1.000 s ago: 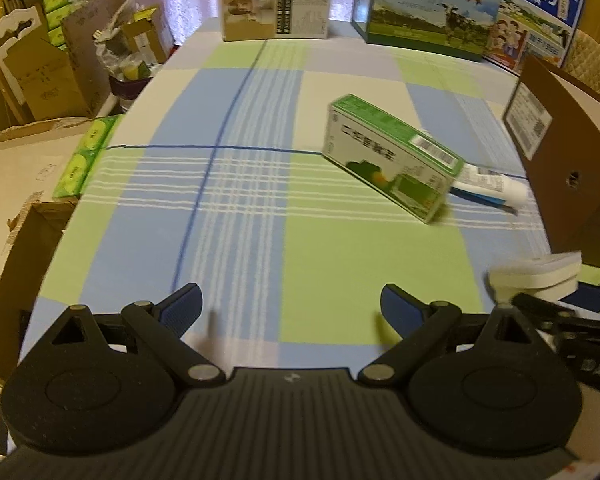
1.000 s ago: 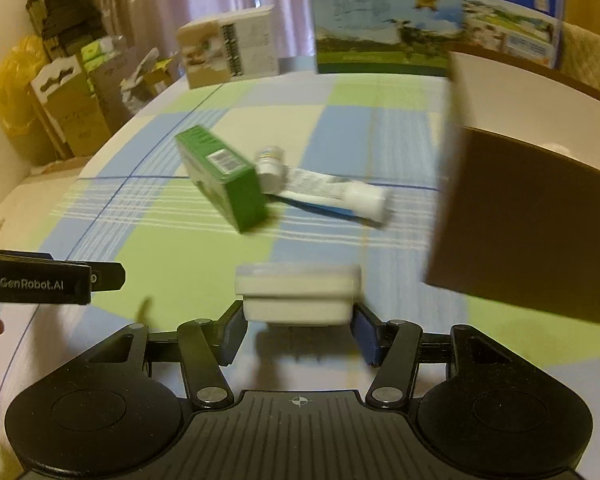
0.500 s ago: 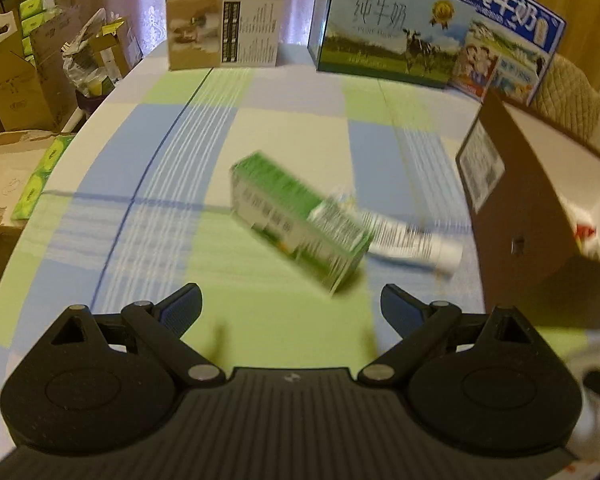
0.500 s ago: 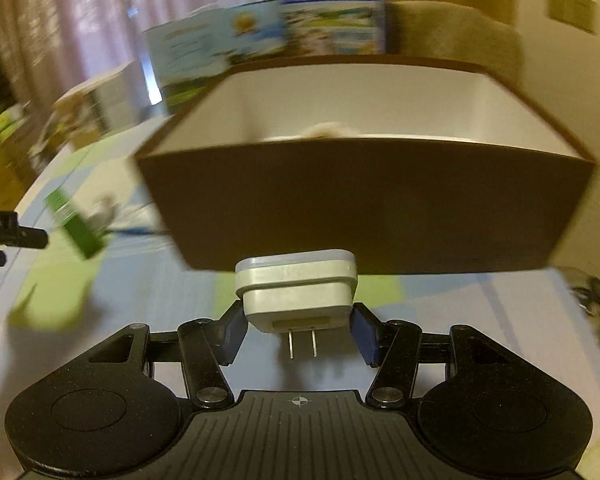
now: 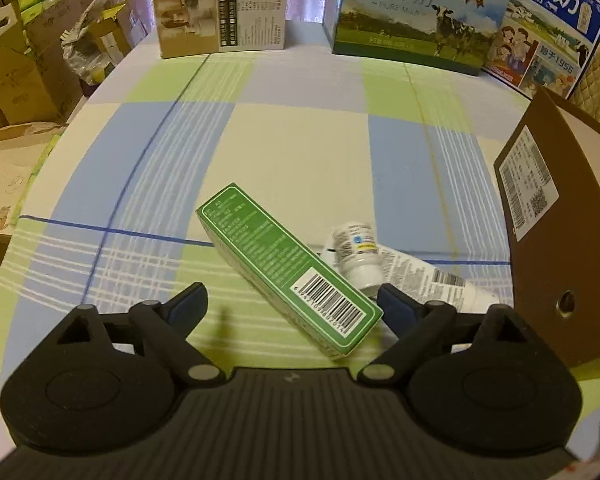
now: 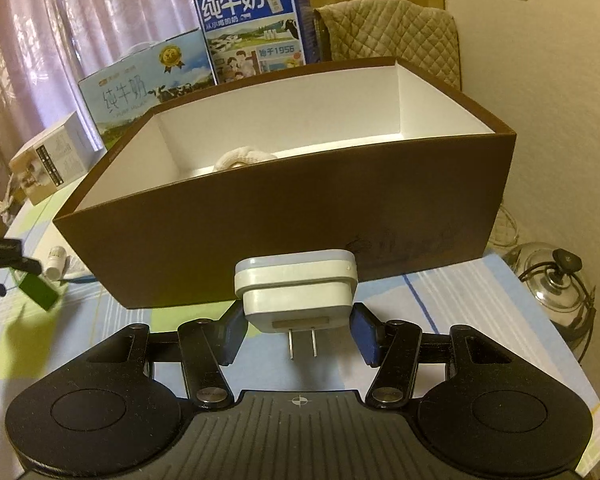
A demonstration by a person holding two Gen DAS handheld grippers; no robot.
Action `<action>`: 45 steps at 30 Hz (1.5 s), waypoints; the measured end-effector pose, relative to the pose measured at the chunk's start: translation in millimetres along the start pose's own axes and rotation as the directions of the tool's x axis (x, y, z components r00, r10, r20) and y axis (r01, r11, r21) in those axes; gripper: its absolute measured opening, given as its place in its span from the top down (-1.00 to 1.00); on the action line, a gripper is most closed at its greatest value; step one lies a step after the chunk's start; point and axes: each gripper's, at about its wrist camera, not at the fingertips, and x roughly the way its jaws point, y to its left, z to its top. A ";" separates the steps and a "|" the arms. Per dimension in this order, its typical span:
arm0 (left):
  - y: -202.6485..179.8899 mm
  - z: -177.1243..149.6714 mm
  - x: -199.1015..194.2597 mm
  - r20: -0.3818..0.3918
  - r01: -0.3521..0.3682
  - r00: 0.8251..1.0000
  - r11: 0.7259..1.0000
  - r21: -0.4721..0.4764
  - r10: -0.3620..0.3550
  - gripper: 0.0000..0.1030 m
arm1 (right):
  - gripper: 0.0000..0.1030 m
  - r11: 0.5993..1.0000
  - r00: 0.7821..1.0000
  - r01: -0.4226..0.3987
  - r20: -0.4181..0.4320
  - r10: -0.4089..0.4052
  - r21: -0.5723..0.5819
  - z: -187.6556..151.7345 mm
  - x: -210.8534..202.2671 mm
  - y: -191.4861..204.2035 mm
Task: Organize objects
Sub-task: 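Grasp the white plug adapter with the right tool while the left tool grasps the green medicine box, then carry the green medicine box and plug adapter over the brown box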
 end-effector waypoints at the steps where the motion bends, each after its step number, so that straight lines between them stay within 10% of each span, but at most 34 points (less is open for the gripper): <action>1: 4.1 -0.4 -2.8 0.005 -0.002 1.000 1.000 0.003 0.002 -0.66 | -0.02 1.000 1.000 0.001 0.001 -0.001 0.004 -0.5 0.4 -0.1; 16: 46.7 7.3 10.1 -0.050 0.110 0.991 0.970 -0.218 -0.124 0.18 | -0.02 0.999 1.000 0.016 -0.009 -0.015 0.033 -1.0 9.9 -6.8; 28: 31.3 -45.1 -39.2 -0.108 0.030 0.994 0.980 0.197 -0.009 0.50 | -0.02 0.999 1.000 -0.020 -0.013 0.021 0.028 -0.7 9.0 -2.9; 45: 3.1 -66.4 -49.3 -0.099 0.028 0.995 0.957 0.288 0.001 0.29 | -0.02 0.998 0.998 -0.057 0.002 0.057 0.008 0.9 -0.2 6.6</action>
